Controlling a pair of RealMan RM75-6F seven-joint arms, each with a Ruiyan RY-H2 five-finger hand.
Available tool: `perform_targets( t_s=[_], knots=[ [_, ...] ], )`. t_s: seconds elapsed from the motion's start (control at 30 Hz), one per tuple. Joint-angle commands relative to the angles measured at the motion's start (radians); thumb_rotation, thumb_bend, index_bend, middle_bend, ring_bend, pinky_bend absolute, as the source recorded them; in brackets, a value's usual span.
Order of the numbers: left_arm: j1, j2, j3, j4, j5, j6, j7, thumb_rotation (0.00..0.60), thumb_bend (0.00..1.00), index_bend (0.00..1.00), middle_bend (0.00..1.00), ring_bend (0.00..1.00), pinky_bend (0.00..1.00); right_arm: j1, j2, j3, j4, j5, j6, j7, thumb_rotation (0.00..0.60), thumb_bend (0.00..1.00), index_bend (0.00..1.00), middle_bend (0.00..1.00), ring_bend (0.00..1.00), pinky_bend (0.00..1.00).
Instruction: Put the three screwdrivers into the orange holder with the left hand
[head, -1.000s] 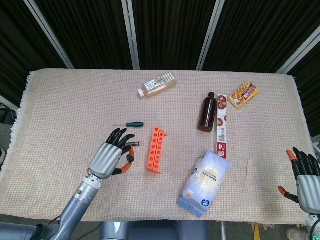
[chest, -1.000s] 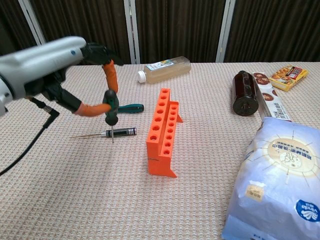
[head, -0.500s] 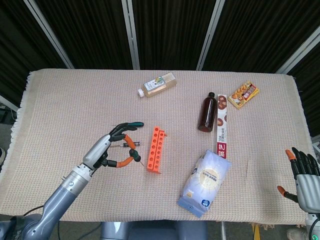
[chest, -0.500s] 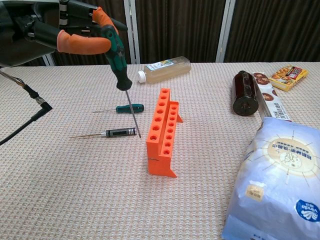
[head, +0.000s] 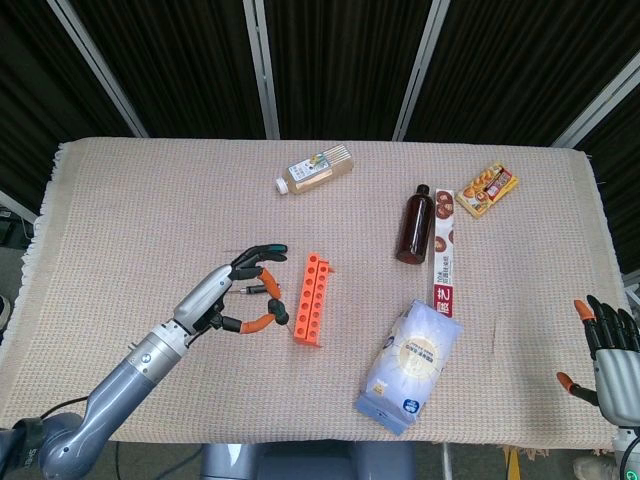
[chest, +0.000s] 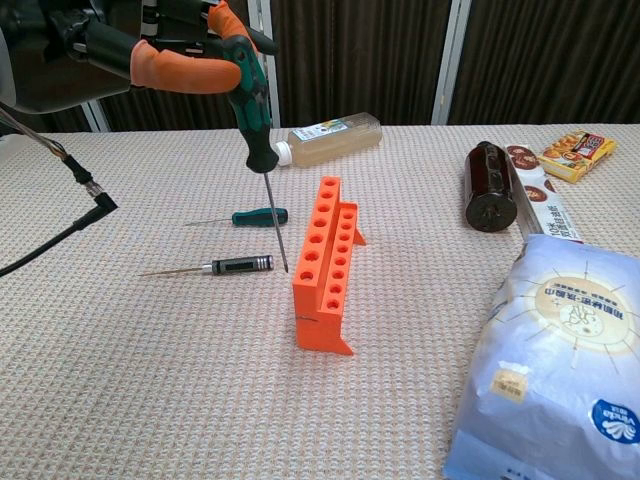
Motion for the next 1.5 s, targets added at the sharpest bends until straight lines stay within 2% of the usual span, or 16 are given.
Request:
perform_targets(
  t_s=[0.03, 0.23, 0.4, 1.2, 1.5],
  knots=[
    [-0.016, -0.016, -0.007, 0.005, -0.029, 0.020, 0.056, 0.600, 0.44, 0.72, 0.13, 0.00, 0.00, 0.000, -0.001, 0.000, 0.000, 0.001, 0.000, 0.000, 0.600, 0.00, 0.00, 0.00, 0.00, 0.00],
    [-0.043, -0.052, -0.001, 0.006, -0.065, 0.042, 0.159, 0.600, 0.44, 0.72, 0.13, 0.00, 0.00, -0.001, -0.001, 0.000, 0.001, 0.003, -0.001, 0.001, 0.600, 0.00, 0.00, 0.00, 0.00, 0.00],
    [-0.062, -0.075, -0.008, 0.000, -0.094, 0.043, 0.190, 0.600, 0.44, 0.72, 0.13, 0.00, 0.00, -0.002, 0.003, 0.001, 0.001, 0.008, -0.001, 0.003, 0.600, 0.00, 0.00, 0.00, 0.00, 0.00],
    [-0.078, -0.080, -0.004, -0.021, -0.116, 0.036, 0.224, 0.600, 0.44, 0.71, 0.13, 0.00, 0.00, -0.003, 0.002, 0.002, 0.010, 0.014, -0.006, 0.014, 0.600, 0.00, 0.00, 0.00, 0.00, 0.00],
    [-0.083, -0.104, 0.010, 0.010, -0.132, 0.031, 0.232, 0.600, 0.44, 0.71, 0.13, 0.00, 0.00, -0.004, 0.002, 0.001, 0.013, 0.017, -0.008, 0.016, 0.600, 0.00, 0.00, 0.00, 0.00, 0.00]
  ],
)
